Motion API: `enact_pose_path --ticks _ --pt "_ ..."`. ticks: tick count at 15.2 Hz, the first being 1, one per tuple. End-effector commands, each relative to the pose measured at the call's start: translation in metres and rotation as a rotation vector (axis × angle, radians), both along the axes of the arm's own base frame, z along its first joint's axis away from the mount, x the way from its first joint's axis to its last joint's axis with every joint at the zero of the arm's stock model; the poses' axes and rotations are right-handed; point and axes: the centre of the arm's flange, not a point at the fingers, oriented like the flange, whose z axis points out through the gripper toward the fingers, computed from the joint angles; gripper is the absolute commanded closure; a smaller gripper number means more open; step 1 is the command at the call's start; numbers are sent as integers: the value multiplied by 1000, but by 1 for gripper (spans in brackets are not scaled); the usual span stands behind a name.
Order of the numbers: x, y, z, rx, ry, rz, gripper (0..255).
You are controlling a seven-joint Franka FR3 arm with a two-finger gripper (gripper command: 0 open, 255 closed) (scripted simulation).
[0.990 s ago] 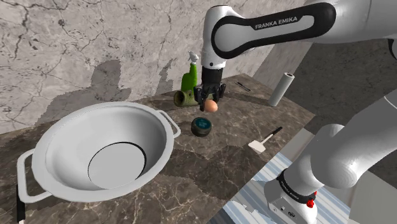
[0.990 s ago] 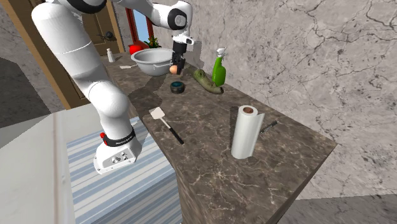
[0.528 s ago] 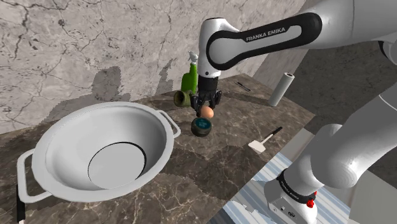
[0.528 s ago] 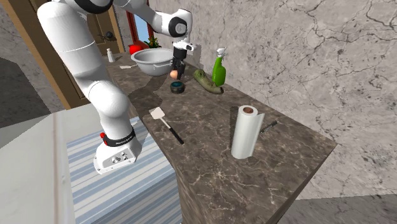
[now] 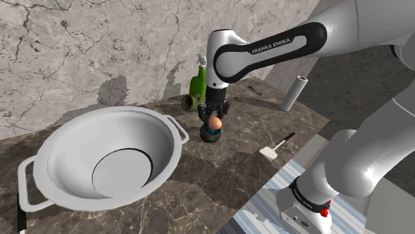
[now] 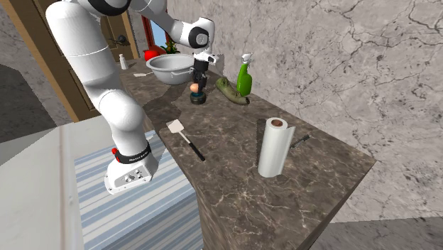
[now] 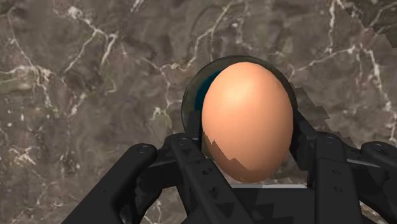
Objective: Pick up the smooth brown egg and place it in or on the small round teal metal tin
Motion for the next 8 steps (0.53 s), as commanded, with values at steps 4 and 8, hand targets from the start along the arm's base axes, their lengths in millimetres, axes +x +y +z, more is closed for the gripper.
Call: enact_pose_path --ticks 4,8 --pt "0 0 0 0 0 0 255" --pt "0 0 0 0 0 0 0"
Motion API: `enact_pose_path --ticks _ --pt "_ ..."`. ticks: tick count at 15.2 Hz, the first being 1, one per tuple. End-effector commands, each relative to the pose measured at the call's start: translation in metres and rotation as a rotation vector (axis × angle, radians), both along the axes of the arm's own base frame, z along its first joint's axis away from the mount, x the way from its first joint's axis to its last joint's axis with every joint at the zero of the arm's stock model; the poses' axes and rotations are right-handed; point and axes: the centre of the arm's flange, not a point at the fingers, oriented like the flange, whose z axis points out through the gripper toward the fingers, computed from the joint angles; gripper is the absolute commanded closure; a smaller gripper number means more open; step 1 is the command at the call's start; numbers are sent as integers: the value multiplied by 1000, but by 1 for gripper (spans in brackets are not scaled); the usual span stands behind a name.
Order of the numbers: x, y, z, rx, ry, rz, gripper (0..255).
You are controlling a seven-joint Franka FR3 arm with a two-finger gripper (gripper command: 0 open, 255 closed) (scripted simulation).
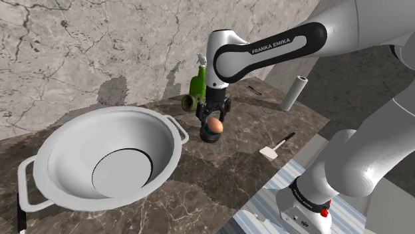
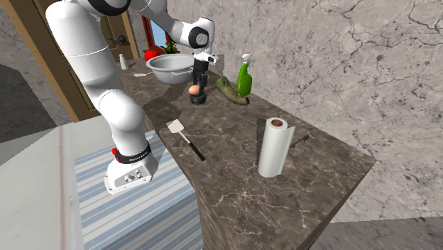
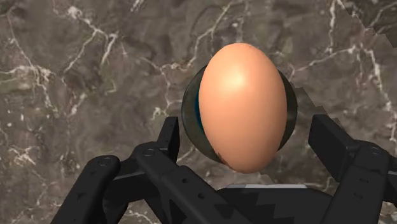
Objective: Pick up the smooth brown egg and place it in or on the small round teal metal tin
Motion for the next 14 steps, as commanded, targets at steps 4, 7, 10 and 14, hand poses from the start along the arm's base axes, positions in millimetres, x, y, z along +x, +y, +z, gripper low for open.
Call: enact_pose_path --ticks 4,7,10,14 --pt "6 -1 26 0 0 0 0" --pt "11 -1 49 0 0 0 0" --pt "11 -1 49 0 0 0 0" --pt "11 -1 49 0 0 0 0"
